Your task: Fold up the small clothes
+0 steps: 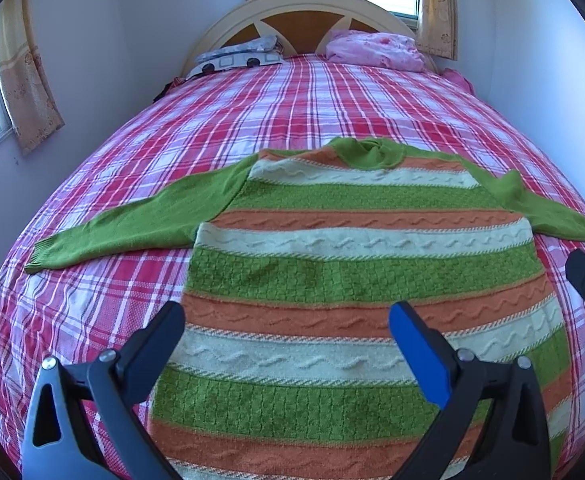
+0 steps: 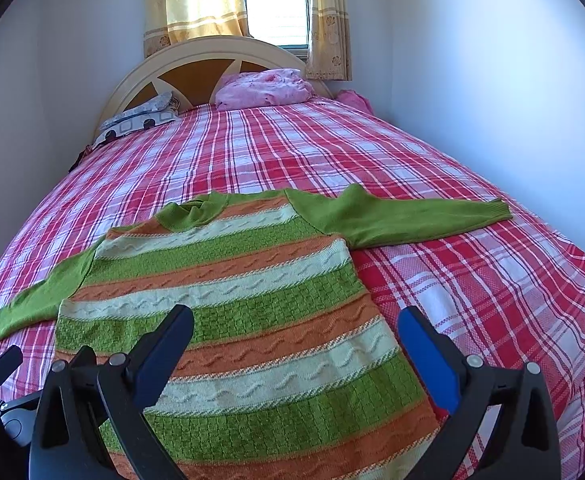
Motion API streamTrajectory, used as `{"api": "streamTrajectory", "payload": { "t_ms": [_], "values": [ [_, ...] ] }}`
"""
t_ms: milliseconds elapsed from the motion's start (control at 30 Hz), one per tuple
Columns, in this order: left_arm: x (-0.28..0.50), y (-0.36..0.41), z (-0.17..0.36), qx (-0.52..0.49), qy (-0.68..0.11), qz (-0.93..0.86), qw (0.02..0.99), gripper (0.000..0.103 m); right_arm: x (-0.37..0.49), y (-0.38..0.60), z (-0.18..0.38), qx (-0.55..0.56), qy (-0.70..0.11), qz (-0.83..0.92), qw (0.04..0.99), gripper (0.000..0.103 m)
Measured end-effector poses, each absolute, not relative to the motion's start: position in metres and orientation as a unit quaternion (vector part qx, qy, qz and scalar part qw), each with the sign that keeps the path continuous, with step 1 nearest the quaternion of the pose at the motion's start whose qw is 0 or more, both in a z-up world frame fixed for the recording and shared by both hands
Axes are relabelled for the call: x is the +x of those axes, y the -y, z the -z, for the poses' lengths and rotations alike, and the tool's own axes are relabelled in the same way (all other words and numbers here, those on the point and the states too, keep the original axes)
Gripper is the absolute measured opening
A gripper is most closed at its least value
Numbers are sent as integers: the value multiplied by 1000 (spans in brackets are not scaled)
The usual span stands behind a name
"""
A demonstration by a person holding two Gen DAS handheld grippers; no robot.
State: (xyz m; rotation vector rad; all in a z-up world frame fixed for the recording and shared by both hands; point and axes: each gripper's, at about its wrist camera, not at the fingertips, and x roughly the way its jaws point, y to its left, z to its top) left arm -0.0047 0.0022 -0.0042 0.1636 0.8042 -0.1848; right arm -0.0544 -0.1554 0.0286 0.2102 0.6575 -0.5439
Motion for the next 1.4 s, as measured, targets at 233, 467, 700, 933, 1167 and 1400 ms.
{"api": "streamTrajectory", "payload": {
  "t_ms": [233,467,700,933,1167,1400],
  "values": [
    [-5,-2,4,82,-388,89,914,103,-54,155,-28,102,-318,264,905,102],
    [-6,-1,4,83,-388,90,914,103,-54,156,-29,103,-318,264,905,102],
    [-6,0,4,83,-388,91,914,103,-55,157,-29,103,-319,263,905,102],
    [-7,0,5,82,-390,91,913,103,-54,154,-27,105,-322,260,904,102],
    [-8,0,6,80,-392,92,912,103,-54,154,-27,105,-322,260,904,102],
    [-7,-1,7,81,-392,93,912,103,-54,155,-27,106,-323,260,904,102]
  ]
}}
